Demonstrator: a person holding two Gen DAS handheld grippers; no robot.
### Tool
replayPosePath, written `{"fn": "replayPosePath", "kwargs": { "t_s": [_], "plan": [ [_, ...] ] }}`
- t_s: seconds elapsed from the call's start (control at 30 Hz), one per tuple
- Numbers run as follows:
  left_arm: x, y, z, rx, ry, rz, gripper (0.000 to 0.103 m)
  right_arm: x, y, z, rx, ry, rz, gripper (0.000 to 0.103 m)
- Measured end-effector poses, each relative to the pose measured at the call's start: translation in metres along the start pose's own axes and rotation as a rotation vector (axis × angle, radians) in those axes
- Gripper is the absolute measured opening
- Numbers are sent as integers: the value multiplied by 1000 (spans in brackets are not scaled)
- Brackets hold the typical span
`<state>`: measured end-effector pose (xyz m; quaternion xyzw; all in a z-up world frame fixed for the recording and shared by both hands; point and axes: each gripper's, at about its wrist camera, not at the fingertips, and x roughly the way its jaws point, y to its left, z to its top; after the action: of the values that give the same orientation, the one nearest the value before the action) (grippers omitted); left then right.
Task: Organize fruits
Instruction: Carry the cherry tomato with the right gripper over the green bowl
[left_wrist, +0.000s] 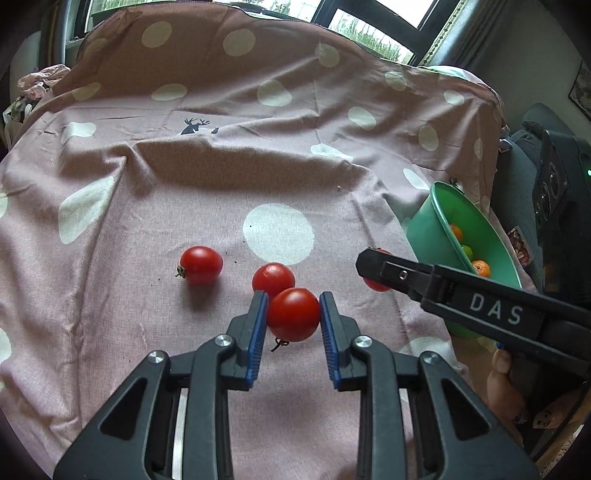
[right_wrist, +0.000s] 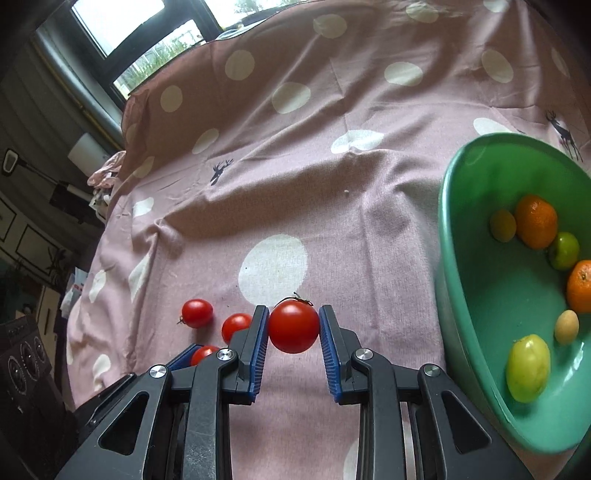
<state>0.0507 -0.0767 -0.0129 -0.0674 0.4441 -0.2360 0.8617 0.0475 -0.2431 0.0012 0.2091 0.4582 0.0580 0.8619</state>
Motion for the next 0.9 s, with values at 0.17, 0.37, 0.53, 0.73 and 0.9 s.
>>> {"fn": "replayPosePath", "kwargs": {
  "t_s": [0.17,0.37,0.53,0.73,0.9],
  "plan": [
    [-13,-5,0,4,-29,-40,28,-21,-5,-17,13,-50,-47,29],
    [-33,-11,1,4,-84,-60,28,-41,-4,-18,-8,-123,-102,29],
    [-46,-19,2,13,-130,-66,28,-59,-7,-18,-10,-168,-99,29],
    [-60,-42,5,68,-177,-79,28,-80,-16,-16,17,-217,-84,29],
    [-62,-67,12,89,-200,-111,28,-99,-32,-13,57,-263,-104,29]
  ]
}}
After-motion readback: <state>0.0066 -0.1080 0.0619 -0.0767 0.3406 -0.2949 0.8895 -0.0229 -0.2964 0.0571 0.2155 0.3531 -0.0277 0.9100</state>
